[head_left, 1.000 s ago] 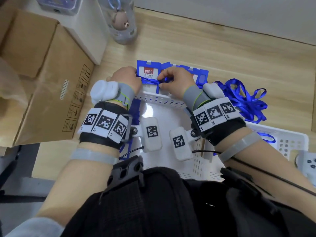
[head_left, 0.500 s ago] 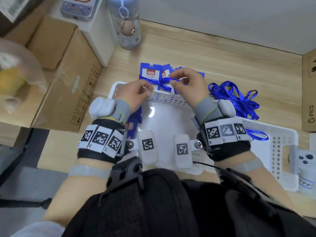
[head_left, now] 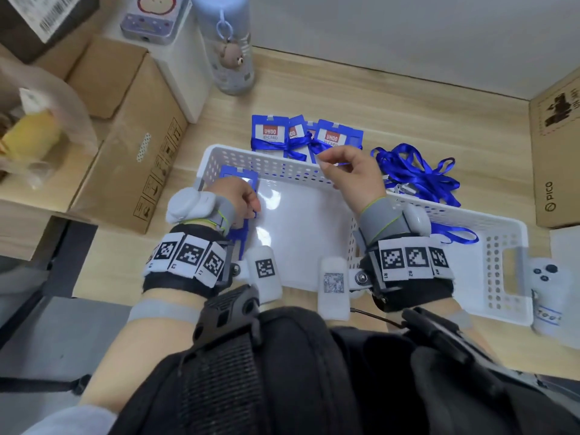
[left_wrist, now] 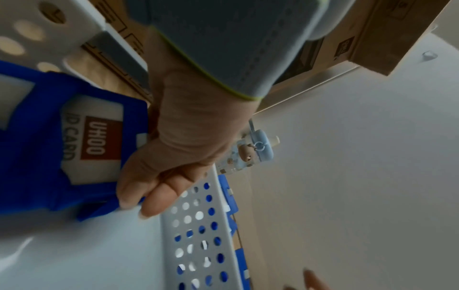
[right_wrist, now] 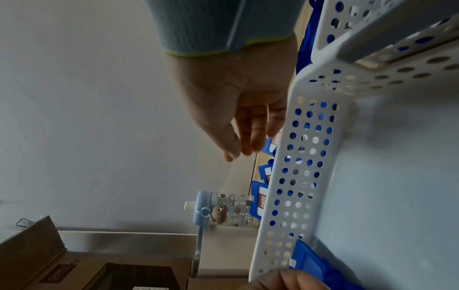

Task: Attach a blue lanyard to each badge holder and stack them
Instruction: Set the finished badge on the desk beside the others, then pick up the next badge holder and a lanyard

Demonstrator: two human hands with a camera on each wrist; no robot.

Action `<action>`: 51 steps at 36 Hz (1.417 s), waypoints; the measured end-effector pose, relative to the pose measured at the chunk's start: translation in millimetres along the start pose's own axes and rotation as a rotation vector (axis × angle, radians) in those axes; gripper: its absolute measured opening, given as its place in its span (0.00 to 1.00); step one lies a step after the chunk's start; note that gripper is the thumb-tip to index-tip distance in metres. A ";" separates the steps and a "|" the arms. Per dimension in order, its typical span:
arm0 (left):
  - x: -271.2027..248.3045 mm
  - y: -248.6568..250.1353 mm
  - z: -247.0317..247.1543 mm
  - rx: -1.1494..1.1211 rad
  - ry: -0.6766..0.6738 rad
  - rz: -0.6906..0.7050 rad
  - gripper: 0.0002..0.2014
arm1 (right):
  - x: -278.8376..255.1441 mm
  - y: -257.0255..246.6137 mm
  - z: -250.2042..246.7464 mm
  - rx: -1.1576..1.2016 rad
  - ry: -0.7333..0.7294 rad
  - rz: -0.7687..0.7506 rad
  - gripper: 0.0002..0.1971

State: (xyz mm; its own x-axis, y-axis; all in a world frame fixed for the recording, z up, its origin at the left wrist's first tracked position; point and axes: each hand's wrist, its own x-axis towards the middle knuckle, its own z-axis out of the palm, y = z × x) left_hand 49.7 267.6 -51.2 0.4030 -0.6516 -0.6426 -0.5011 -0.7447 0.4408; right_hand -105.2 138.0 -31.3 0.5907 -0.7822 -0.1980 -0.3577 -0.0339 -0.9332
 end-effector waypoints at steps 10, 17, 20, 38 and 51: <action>-20.4 40.8 -6.2 -0.370 0.096 0.299 0.17 | -21.1 -9.1 -3.5 0.003 -0.220 0.021 0.11; -33.3 73.4 -5.3 -0.546 0.151 0.478 0.16 | -35.3 -13.9 -14.6 -0.033 -0.213 0.035 0.13; -34.8 81.2 -2.2 -0.580 0.156 0.506 0.15 | -37.8 -14.1 -21.2 -0.017 -0.170 0.010 0.15; -35.7 112.0 24.9 -0.822 0.081 0.380 0.25 | -40.6 -15.4 -69.4 0.290 0.270 -0.029 0.13; -32.8 124.0 29.2 -0.698 0.102 0.395 0.16 | -43.2 -24.3 -87.8 0.107 0.092 -0.043 0.08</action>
State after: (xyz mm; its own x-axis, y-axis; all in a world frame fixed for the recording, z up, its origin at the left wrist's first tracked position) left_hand -48.0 200.9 6.3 0.3806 -0.8705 -0.3119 -0.0407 -0.3527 0.9348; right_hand -185.5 118.0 26.2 0.5331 -0.8355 -0.1330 -0.2513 -0.0063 -0.9679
